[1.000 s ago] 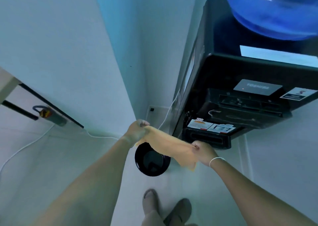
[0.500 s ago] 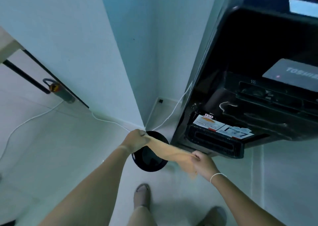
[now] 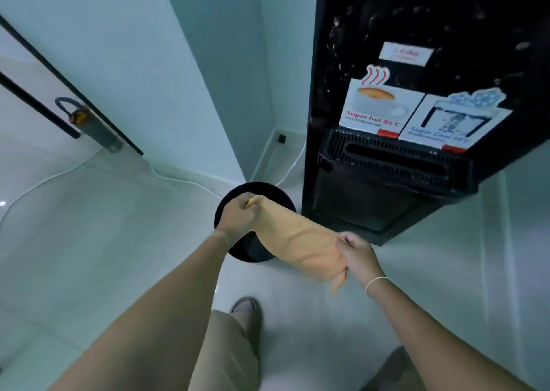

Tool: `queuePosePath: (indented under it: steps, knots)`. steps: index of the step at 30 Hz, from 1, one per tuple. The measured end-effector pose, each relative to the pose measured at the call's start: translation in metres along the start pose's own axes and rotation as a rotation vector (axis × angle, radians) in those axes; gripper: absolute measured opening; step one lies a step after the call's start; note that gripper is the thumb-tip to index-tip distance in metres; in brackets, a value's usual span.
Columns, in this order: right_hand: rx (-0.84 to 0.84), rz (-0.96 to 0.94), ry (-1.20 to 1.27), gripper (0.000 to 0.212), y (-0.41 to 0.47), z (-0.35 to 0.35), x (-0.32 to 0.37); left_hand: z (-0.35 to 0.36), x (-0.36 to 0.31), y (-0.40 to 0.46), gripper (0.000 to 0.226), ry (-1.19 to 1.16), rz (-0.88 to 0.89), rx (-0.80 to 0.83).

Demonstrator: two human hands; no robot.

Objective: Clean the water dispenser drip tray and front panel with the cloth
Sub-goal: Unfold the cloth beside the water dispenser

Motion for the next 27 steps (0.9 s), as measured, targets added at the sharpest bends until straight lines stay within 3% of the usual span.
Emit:
queuePosePath:
  steps: [4,10,21,27]
  knots:
    - [-0.062,0.002,0.114,0.016,-0.025,-0.009,-0.019,0.002,0.014,-0.024,0.021,-0.004,0.067,-0.006]
    - [-0.118,-0.013,0.175,0.016,-0.051,-0.018,-0.024,-0.006,0.011,-0.043,0.018,0.019,0.137,-0.006]
    - [-0.096,0.190,0.122,0.018,0.007,0.061,-0.090,0.037,0.090,0.039,0.020,0.224,0.028,0.095]
    - [-0.097,0.298,0.080,0.017,0.052,0.097,-0.120,0.067,0.128,0.078,0.020,0.323,-0.001,0.056]
Point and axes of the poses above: each hand's wrist, its own y-axis towards the middle knuckle, its own z-axis out of the palm, x = y × z, the point moved 3 cm from there along y, towards the middle knuckle, and after that the axes turned 15 degrees about -x, right-handed, at the moved point
